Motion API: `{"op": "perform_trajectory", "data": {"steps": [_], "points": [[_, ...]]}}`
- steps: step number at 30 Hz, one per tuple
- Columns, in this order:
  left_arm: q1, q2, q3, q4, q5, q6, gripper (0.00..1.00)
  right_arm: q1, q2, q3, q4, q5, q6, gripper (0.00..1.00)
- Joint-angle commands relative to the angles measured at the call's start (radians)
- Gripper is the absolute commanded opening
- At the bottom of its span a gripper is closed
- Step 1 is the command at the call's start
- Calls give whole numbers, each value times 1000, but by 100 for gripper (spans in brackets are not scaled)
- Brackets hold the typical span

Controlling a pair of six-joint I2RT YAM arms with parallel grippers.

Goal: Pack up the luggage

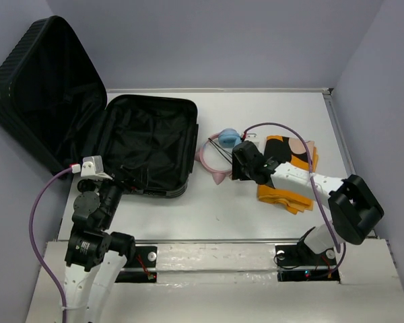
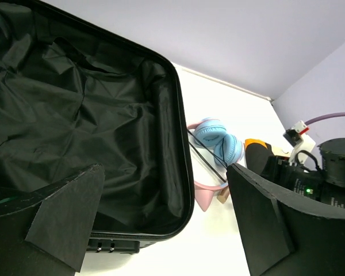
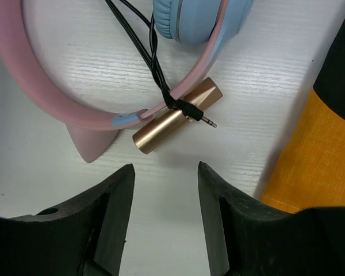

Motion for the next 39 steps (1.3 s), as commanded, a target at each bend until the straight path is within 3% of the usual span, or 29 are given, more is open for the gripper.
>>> {"op": "perform_trajectory", "data": {"steps": [1, 12, 21, 27, 35, 39], "points": [[3, 10, 19, 55, 22, 15, 99, -18, 47, 27, 45, 12, 33, 54], [3, 16, 17, 55, 31, 17, 99, -27, 206, 77, 88, 56, 119, 53], [4, 22, 17, 58, 39, 17, 99, -27, 119, 13, 124, 25, 125, 50], [3, 30, 16, 59, 45, 17, 99, -36, 10, 16, 81, 65, 69, 70], [3, 22, 17, 56, 37, 15, 99, -147, 139, 171, 74, 58, 20, 72], [3, 22, 17, 55, 40, 17, 99, -177, 238, 254, 70, 47, 24, 67]]}}
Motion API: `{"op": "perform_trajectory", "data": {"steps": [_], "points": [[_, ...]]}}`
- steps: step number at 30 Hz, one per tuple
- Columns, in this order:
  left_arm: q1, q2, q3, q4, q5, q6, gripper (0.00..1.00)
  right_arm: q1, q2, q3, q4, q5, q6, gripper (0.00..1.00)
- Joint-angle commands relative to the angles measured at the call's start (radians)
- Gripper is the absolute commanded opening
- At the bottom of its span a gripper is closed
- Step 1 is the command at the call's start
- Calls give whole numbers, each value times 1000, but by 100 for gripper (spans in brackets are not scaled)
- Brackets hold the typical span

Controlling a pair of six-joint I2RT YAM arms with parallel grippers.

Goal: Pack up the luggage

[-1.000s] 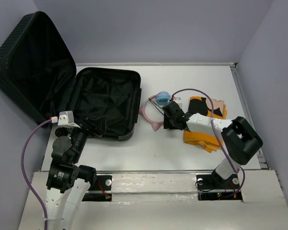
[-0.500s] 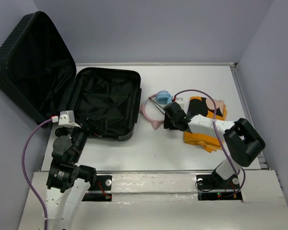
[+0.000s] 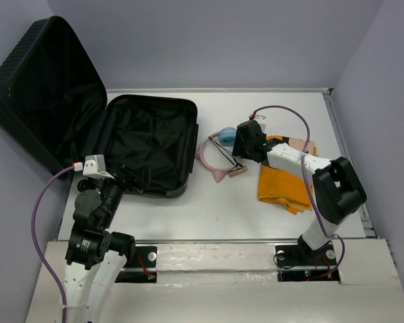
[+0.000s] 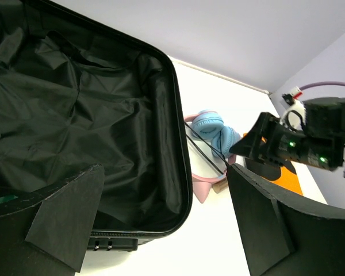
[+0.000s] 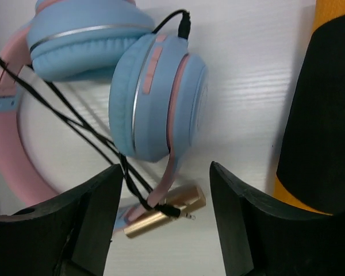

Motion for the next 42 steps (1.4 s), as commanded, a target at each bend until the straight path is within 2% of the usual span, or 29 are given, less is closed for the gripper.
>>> {"op": "perform_trajectory", "data": {"steps": [1, 5, 8, 11, 12, 13, 14, 20, 25, 26, 27, 28, 29, 31, 35, 42], "points": [[3, 5, 17, 57, 15, 17, 99, -26, 90, 115, 19, 13, -12, 63], [3, 5, 17, 57, 17, 17, 99, -35, 209, 195, 10, -4, -6, 61], [3, 5, 17, 56, 17, 17, 99, -35, 255, 226, 6, -6, 16, 47], [3, 2, 17, 57, 18, 17, 99, -35, 271, 241, 6, 3, 34, 24], [3, 2, 17, 57, 20, 18, 99, -35, 269, 243, 6, 9, 46, 13], [3, 2, 16, 59, 20, 17, 99, -35, 265, 244, 8, 17, 50, 8], [3, 2, 17, 59, 20, 18, 99, -35, 256, 244, 14, 25, 56, 7], [3, -1, 17, 57, 21, 18, 99, -35, 144, 252, 46, 58, 79, 7], [3, -4, 17, 59, 21, 18, 99, -35, 91, 272, 34, 36, 28, 8], [3, -5, 17, 59, 21, 18, 99, -35, 93, 275, 23, 35, 19, 14], [3, -7, 16, 57, 23, 18, 99, -35, 97, 275, 13, 34, 2, 33], [3, -9, 17, 59, 21, 18, 99, -35, 102, 271, -7, 25, -6, 43], [3, -10, 17, 59, 23, 18, 99, -35, 105, 263, -13, 20, -22, 57], [3, -10, 17, 59, 23, 18, 99, -35, 107, 237, -29, 51, -29, 65], [3, -7, 16, 62, 29, 18, 99, -72, 108, 148, -27, 49, -12, 63], [3, -4, 16, 60, 29, 18, 99, -118, 203, 146, -18, 16, -23, 56]]}}
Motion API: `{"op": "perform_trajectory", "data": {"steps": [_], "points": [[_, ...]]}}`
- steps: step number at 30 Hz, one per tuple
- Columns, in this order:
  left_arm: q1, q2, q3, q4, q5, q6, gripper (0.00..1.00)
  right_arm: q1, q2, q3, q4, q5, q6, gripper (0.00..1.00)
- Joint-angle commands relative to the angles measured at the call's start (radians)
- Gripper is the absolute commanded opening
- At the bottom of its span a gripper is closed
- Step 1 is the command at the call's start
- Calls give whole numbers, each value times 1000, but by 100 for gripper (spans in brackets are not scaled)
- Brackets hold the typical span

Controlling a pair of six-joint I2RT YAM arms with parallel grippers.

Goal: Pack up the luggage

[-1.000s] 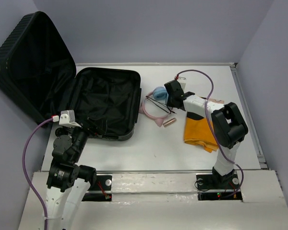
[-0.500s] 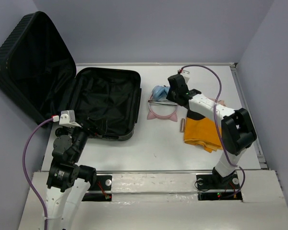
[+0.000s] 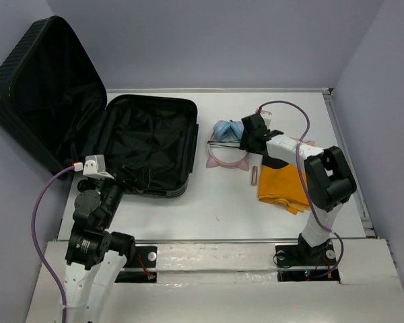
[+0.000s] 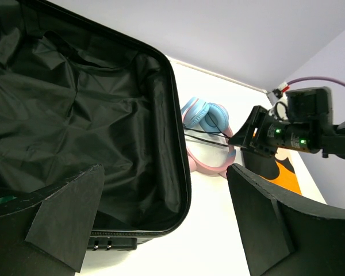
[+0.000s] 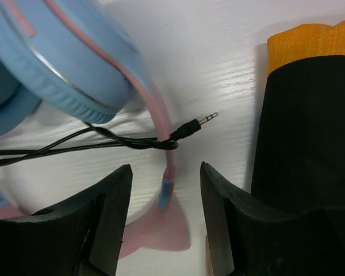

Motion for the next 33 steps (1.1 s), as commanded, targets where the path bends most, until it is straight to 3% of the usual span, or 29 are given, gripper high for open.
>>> {"op": "perform_trajectory", "data": {"steps": [1, 3, 5, 9, 16, 23, 28, 33], "points": [[3, 0, 16, 59, 19, 18, 99, -22, 64, 14, 9, -10, -11, 55], [3, 0, 16, 61, 19, 16, 99, -31, 109, 20, 13, -26, -11, 54], [3, 0, 16, 59, 19, 18, 99, -31, 140, 39, 27, -52, -16, 46], [3, 5, 16, 59, 19, 18, 99, -31, 163, 60, 55, -70, -11, 7], [3, 6, 16, 59, 21, 18, 99, -31, -16, 37, 88, -33, 56, 7], [3, 5, 16, 61, 25, 18, 99, 17, -188, 40, 142, -156, 84, 7], [3, 8, 16, 63, 24, 18, 99, 132, -153, 163, 147, -170, 78, 7], [3, 8, 16, 63, 22, 19, 99, 238, 9, 379, 98, -176, 75, 7]]}}
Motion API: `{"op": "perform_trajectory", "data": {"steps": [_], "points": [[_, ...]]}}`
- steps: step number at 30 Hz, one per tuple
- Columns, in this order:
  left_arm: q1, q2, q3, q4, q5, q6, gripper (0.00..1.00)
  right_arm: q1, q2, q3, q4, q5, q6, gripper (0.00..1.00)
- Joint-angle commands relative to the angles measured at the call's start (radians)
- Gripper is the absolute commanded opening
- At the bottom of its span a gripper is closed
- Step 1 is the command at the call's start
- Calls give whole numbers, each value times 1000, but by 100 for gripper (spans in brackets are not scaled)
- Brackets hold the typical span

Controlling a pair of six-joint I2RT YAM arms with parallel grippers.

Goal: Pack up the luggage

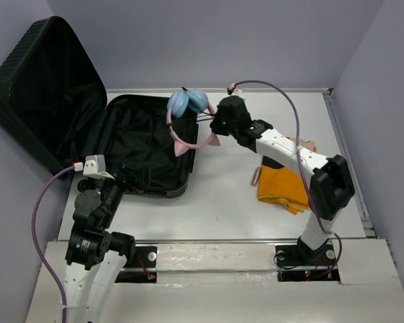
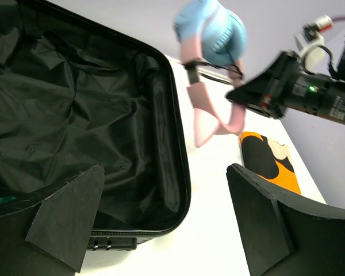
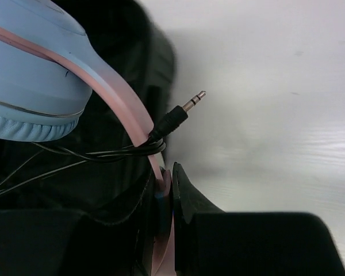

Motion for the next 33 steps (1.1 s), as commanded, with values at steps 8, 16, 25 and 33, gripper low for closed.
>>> {"op": "perform_trajectory", "data": {"steps": [8, 16, 25, 33], "points": [[3, 9, 17, 59, 11, 17, 99, 148, 480, 694, -67, -201, 66, 53], [3, 3, 17, 55, 8, 19, 99, 148, 404, 683, -116, -161, -9, 78], [3, -17, 14, 64, 22, 19, 99, -8, -212, -293, -72, 61, -74, 33], [3, 9, 14, 63, 28, 19, 99, -98, -329, -575, -73, 45, -86, 46]]}}
